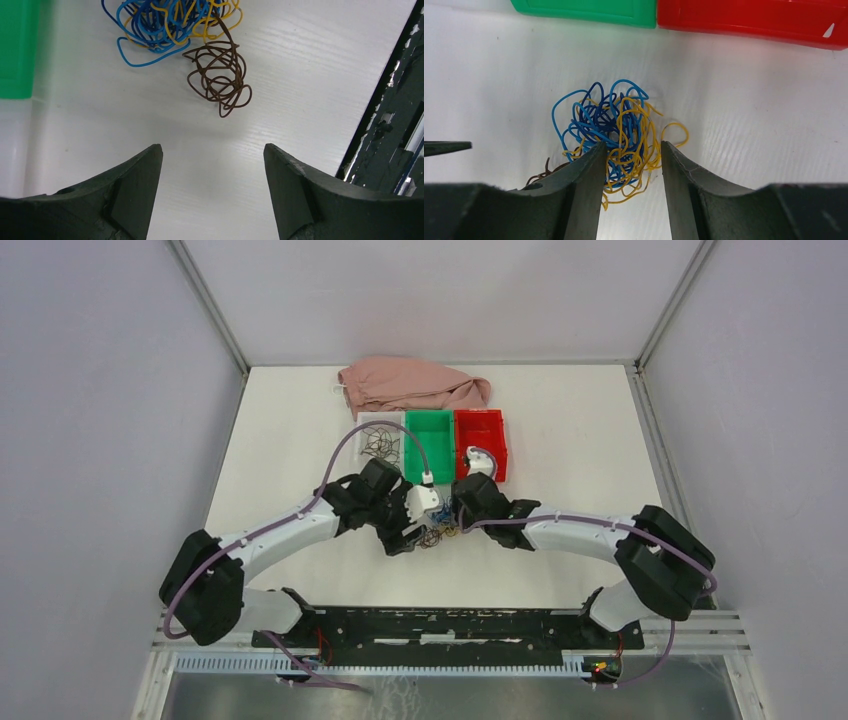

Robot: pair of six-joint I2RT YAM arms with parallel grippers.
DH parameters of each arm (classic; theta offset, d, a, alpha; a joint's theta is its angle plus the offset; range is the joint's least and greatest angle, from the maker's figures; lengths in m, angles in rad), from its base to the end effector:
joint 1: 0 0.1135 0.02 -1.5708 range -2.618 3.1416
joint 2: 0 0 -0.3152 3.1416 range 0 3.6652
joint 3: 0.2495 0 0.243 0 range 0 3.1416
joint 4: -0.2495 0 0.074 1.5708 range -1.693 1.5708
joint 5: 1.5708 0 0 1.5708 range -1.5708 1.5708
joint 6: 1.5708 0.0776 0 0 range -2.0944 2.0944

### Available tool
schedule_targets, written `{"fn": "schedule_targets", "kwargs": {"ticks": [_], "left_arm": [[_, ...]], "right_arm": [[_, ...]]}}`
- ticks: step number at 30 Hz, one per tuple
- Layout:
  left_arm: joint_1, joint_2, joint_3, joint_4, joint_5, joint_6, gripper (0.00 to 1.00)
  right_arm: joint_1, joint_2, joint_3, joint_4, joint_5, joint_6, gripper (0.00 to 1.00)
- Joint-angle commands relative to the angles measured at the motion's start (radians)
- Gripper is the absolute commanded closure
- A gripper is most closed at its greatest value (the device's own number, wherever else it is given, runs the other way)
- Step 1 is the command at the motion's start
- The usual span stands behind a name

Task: Untangle the cables
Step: Untie the cable.

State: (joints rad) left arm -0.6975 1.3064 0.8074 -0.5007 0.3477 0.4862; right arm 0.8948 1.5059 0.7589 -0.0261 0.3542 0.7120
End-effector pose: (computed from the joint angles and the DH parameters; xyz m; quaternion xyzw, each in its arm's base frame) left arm 0.1766 -0.1825 0.2341 0.5677 0.7571 -0.1943 0.2584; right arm 0.2201 0.2314 0.2096 -0.0147 0.9096 0.1624 0.3823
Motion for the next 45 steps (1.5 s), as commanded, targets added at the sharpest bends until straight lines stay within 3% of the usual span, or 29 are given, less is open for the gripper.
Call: {"fn": "schedule_targets", "kwargs": {"ticks": [1,14,23,27,33,37,45], "left_arm": [[-0.044,0.02,-0.014,0.094,0.027,-0.094,0.19],[-0.117,0.139,-0.01,0.178,0.011,-0.121,0.27],[-0.12,0.228,0.051,0.155,0.012,-0.037,0.35],[-0.12,0.268,0.087,0.161,0.002,-0.026,0.47],[-0.119,0.253,0.092,0.129,-0.015,0.02,0.79],[-0.119,0.175,0.116,0.017,-0.035,0.1,0.96],[-0.108,0.037,0.36,-0.34,0.022,0.213,0.97]], "right_arm": [[-0.001,-0.056,-0.02,0.002,0.053,0.042,0.5],[-0.004,-0.141,-0.073,0.026,0.066,0.144,0.52],[-0.102,-0.192,-0.066,0.008,-0.057,0.171,0.52],[-0.128,-0.186,-0.062,0.009,-0.091,0.163,0.52],[-0.15,-0.184,-0.07,0.015,-0.125,0.16,0.52],[-0.172,-0.21,-0.086,0.02,-0.133,0.156,0.52],[-0.188,-0.271,-0.125,0.071,-0.147,0.13,0.51]]}}
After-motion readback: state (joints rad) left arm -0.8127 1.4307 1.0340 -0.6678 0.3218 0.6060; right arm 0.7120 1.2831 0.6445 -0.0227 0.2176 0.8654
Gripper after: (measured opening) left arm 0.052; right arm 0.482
